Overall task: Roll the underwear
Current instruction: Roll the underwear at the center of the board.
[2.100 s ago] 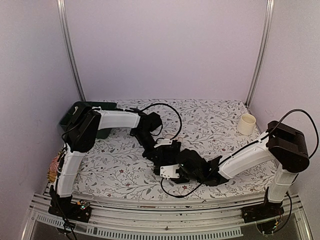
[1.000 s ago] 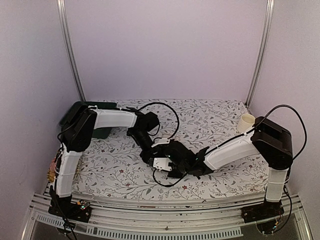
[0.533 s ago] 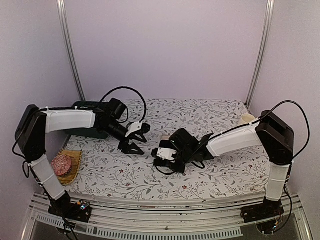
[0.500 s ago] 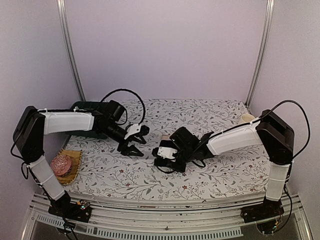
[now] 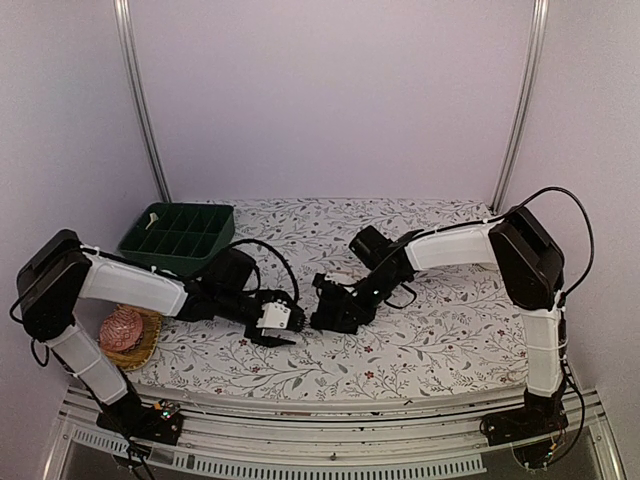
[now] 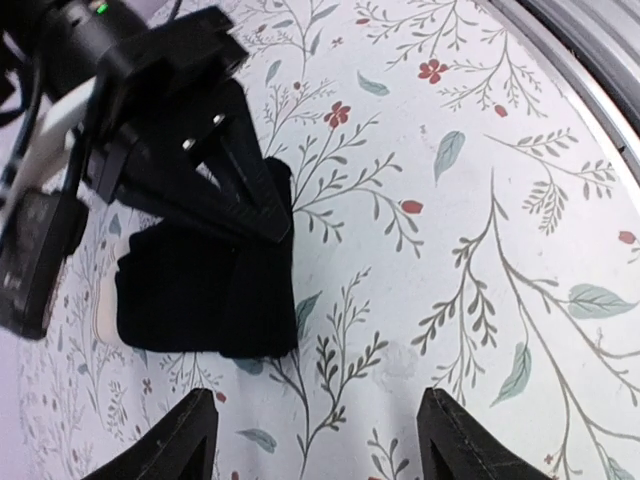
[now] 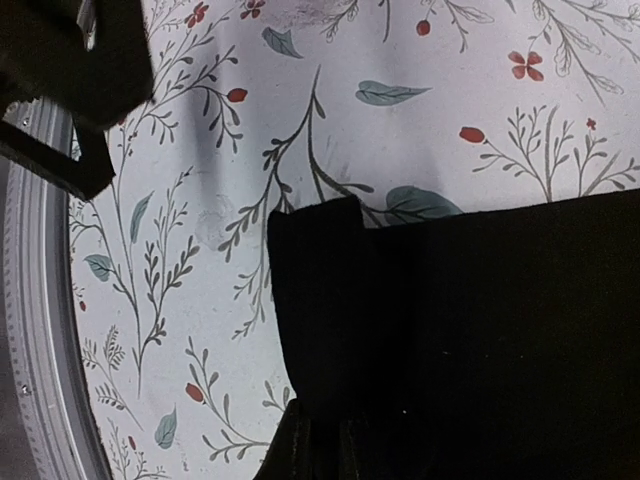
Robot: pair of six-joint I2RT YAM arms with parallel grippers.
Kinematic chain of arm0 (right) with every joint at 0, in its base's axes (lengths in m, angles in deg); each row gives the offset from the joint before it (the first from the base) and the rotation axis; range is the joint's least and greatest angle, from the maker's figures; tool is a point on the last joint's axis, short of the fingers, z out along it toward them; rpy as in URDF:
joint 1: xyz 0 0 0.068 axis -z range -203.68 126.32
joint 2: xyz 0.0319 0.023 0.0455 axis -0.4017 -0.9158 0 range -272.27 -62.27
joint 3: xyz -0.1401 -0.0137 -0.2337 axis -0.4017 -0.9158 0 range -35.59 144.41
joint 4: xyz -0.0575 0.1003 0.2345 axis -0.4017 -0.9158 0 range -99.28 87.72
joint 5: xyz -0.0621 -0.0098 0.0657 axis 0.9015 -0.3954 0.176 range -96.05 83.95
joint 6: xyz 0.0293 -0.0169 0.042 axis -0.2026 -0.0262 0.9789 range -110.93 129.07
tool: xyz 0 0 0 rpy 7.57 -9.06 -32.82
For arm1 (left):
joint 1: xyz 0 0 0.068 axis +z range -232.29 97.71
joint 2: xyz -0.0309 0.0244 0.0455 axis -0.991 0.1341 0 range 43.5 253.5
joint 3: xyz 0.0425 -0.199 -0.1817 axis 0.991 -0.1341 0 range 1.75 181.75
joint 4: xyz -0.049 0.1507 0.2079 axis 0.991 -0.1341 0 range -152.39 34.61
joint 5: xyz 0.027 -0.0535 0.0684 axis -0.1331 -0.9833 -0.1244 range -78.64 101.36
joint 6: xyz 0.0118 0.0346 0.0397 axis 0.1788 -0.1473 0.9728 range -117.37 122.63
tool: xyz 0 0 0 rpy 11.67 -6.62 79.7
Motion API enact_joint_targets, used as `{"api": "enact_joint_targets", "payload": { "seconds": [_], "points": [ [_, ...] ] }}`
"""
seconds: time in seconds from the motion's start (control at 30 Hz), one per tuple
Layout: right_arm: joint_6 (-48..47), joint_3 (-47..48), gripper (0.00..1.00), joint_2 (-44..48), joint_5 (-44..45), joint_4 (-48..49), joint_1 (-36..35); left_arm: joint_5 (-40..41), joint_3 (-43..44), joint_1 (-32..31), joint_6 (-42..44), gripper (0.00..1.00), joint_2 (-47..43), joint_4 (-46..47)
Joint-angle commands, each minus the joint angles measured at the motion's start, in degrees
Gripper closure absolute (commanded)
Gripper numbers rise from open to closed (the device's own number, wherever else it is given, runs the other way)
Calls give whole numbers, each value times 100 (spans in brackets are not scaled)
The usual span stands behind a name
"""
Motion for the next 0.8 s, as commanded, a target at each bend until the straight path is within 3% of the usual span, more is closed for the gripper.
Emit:
{"api": "enact_joint_targets", "payload": {
  "seconds": [0.0,0.17,0.6,0.77],
  "points": [
    [33,222,97,-447,-1078,-839,189,808,-89,-444,275,27,118,1011],
    [100,314,96,-558,-1407,-889,210,1175,40,-710,401,27,430,1171],
    [262,361,96,-529,-1280,-859,223,1868,376,-1174,200,29,1084,1369],
    [277,377,96,-521,-1215,-865,224,2032,512,-1331,140,36,1284,1242]
  ]
}}
